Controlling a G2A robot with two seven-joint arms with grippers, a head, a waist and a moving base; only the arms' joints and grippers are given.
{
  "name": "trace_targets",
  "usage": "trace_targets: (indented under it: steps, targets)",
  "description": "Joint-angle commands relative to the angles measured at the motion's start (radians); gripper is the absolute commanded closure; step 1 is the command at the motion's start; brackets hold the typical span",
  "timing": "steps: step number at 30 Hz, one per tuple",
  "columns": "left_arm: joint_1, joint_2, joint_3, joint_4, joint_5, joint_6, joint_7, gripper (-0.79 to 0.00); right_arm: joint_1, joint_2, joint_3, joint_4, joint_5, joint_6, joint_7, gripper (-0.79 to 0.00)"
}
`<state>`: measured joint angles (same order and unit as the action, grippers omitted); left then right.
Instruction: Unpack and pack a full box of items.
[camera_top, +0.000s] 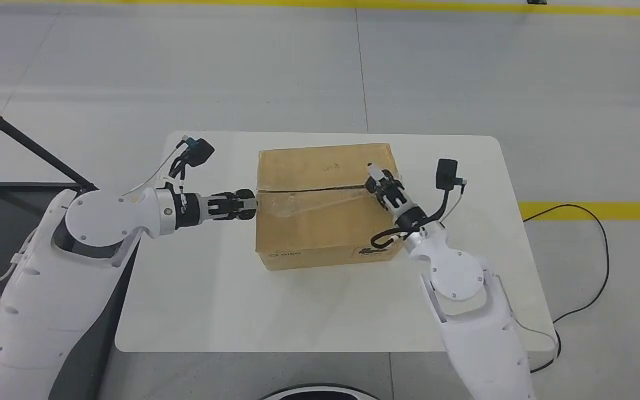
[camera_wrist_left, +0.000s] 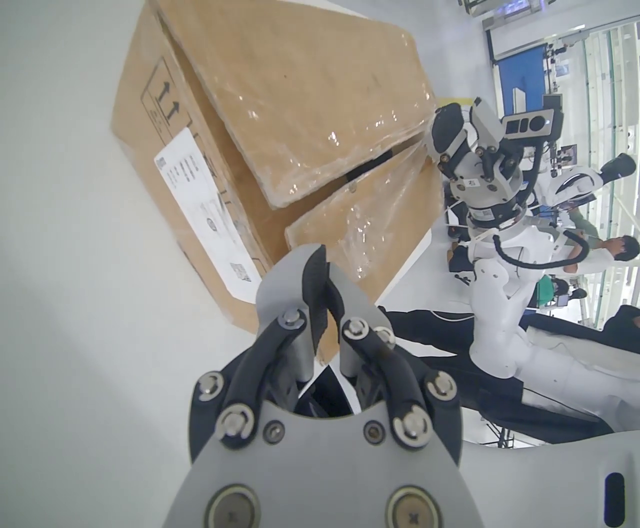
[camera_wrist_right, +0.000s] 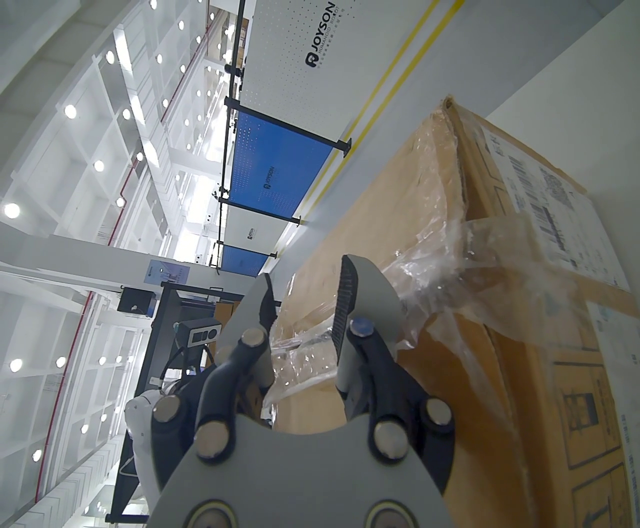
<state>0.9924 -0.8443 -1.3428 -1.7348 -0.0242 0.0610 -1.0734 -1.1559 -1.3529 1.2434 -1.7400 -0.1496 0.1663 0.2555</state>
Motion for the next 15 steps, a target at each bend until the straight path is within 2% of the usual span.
trace_targets:
  steps: [1, 15]
  targets:
    - [-0.005, 0.0, 0.001, 0.001, -0.002, -0.002, 0.003, 0.0, -0.001, 0.0, 0.001, -0.003, 0.0, -0.002, -0.003, -0.785]
    - [-0.039, -0.005, 0.018, 0.023, -0.009, -0.013, 0.034, 0.0, -0.006, -0.002, 0.005, -0.013, 0.006, -0.022, -0.014, -0.785]
